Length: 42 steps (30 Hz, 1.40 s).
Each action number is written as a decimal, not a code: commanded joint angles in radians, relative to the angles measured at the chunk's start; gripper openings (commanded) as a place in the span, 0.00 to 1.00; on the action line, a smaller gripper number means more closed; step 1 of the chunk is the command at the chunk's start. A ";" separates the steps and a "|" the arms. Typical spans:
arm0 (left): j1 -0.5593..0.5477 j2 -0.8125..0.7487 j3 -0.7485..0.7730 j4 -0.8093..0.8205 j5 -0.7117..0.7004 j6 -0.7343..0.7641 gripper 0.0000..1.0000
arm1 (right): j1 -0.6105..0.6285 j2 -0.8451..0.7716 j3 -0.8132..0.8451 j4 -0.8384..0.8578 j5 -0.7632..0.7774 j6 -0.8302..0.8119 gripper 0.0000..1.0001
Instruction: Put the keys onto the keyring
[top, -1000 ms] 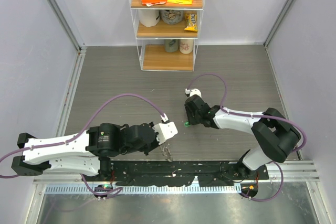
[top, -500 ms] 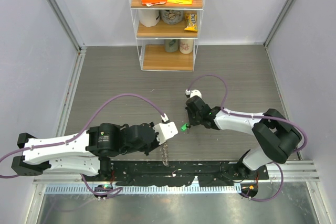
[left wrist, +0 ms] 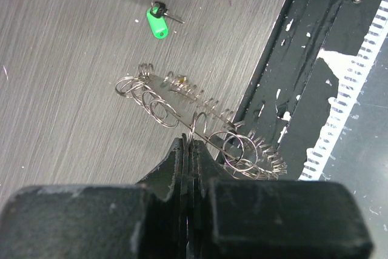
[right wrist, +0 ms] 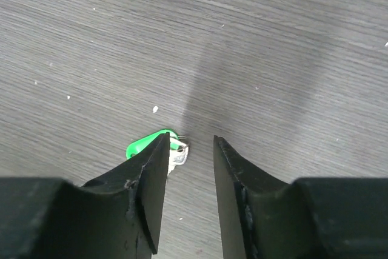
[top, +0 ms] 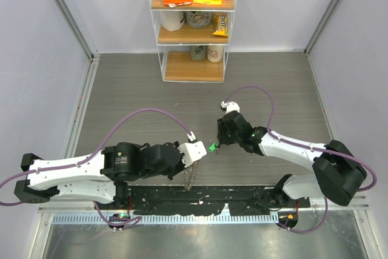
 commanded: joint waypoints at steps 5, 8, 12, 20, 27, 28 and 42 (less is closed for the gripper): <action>-0.004 0.002 0.030 0.067 0.005 0.004 0.00 | 0.043 -0.060 -0.036 0.029 -0.021 0.155 0.52; -0.004 -0.001 0.029 0.070 0.005 0.004 0.00 | 0.078 -0.063 -0.047 0.042 0.007 0.225 0.53; -0.004 -0.012 0.021 0.075 0.014 0.006 0.00 | 0.118 -0.034 -0.031 0.030 0.079 0.276 0.53; -0.004 -0.039 0.000 0.075 0.016 0.006 0.00 | 0.123 0.035 -0.008 -0.007 0.154 0.351 0.53; -0.004 -0.055 -0.007 0.073 0.014 0.010 0.00 | 0.123 0.078 0.022 0.004 0.151 0.362 0.50; -0.004 -0.056 -0.007 0.076 0.014 0.012 0.00 | 0.123 0.083 0.024 0.007 0.151 0.364 0.50; -0.004 -0.064 -0.014 0.076 0.010 0.018 0.00 | 0.125 0.127 0.056 0.009 0.165 0.379 0.41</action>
